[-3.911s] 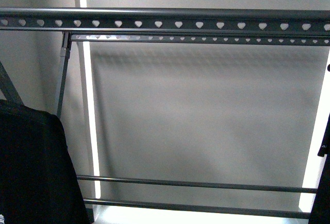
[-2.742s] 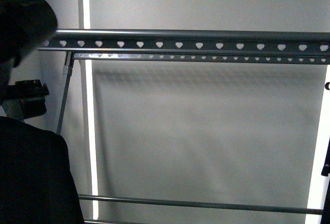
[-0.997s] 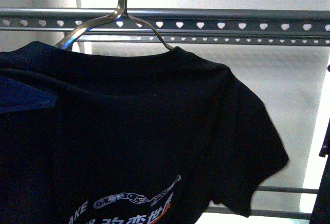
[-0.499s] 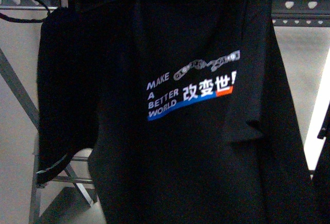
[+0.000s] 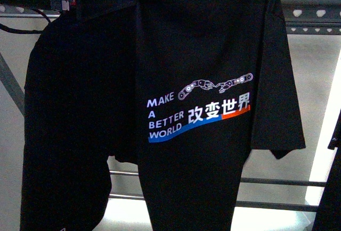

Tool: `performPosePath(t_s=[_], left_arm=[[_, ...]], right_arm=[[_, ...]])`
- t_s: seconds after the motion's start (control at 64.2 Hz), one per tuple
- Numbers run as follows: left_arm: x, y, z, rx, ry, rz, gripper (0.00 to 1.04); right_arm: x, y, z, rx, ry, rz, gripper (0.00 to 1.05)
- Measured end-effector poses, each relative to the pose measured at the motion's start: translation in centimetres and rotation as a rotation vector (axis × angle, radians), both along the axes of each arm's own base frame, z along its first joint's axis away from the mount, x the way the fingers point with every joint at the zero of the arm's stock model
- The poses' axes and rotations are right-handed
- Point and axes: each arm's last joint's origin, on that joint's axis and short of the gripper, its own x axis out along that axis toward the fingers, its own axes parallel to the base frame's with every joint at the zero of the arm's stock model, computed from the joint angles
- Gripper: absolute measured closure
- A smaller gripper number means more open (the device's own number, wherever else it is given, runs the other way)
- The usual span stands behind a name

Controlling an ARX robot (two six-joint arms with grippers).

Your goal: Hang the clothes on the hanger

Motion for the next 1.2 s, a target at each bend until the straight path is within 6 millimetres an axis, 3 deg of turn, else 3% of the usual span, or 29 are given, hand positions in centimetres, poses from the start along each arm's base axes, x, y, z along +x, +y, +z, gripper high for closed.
performPosePath(t_s=[0.078, 0.171, 0.234, 0.265, 0.327, 0.39, 0.436, 0.545, 0.701, 0.81, 1.2], left_arm=[[0.0, 0.0, 0.0, 0.000, 0.001, 0.003, 1.00], [0.0, 0.0, 0.0, -0.001, 0.004, 0.004, 1.00], [0.0, 0.0, 0.0, -0.002, 0.004, 0.003, 1.00], [0.0, 0.0, -0.1, -0.002, 0.005, 0.004, 1.00], [0.1, 0.2, -0.1, -0.002, 0.006, 0.011, 1.00], [0.1, 0.3, -0.1, -0.002, 0.006, 0.011, 1.00], [0.1, 0.2, -0.1, -0.002, 0.006, 0.011, 1.00], [0.1, -0.1, -0.1, -0.002, 0.008, 0.003, 1.00], [0.1, -0.1, -0.1, -0.002, 0.008, -0.001, 1.00], [0.1, 0.1, -0.1, -0.002, 0.008, 0.003, 1.00], [0.1, 0.0, -0.1, -0.002, 0.008, 0.002, 1.00]], right_arm=[[0.8, -0.9, 1.5, 0.044, 0.037, 0.133, 0.07], [2.7, -3.3, 6.3, 0.002, -0.026, 0.160, 0.07], [4.9, -5.2, 10.6, -0.091, -0.057, 0.169, 0.07], [5.7, -5.6, 11.8, -0.122, -0.059, 0.176, 0.07], [9.6, -6.6, 16.1, -0.273, -0.053, 0.226, 0.07], [12.9, -6.2, 19.1, -0.452, -0.057, 0.263, 0.07], [15.2, -4.9, 21.7, -0.646, -0.090, 0.307, 0.07], [17.6, -2.1, 25.1, -0.923, -0.178, 0.340, 0.07], [19.7, 0.8, 28.2, -1.191, -0.295, 0.331, 0.07], [21.3, 2.4, 29.4, -1.310, -0.335, 0.339, 0.07], [26.8, 5.4, 27.9, -1.431, -0.329, 0.383, 0.07]])
